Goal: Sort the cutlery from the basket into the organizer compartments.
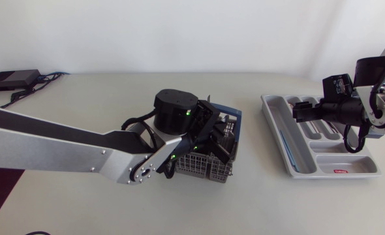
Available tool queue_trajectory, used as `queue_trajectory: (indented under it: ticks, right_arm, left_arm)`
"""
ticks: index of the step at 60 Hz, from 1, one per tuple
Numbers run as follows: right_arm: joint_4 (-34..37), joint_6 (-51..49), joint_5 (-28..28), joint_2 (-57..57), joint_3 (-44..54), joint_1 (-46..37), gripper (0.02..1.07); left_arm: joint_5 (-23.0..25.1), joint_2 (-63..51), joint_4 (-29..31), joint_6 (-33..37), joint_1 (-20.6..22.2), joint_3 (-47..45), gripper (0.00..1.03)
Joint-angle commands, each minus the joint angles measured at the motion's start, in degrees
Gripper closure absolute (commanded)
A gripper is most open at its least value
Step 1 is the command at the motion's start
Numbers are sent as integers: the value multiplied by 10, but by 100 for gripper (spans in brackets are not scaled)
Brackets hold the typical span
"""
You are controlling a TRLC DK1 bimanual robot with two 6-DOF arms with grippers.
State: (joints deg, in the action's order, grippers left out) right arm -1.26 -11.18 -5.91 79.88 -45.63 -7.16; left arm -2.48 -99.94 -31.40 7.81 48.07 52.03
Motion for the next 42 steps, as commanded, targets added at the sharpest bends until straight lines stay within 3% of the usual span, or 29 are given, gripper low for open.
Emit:
queue_trajectory:
  ticks: [1, 42]
  right_arm:
    - [6, -11, 4, -9, 16, 7, 20]
    - [5, -16, 16, -5, 18, 29, 20]
  left_arm:
    - [-5, -2, -20, 14, 3, -10, 96]
    - [-2, 88, -68, 80, 34, -95, 96]
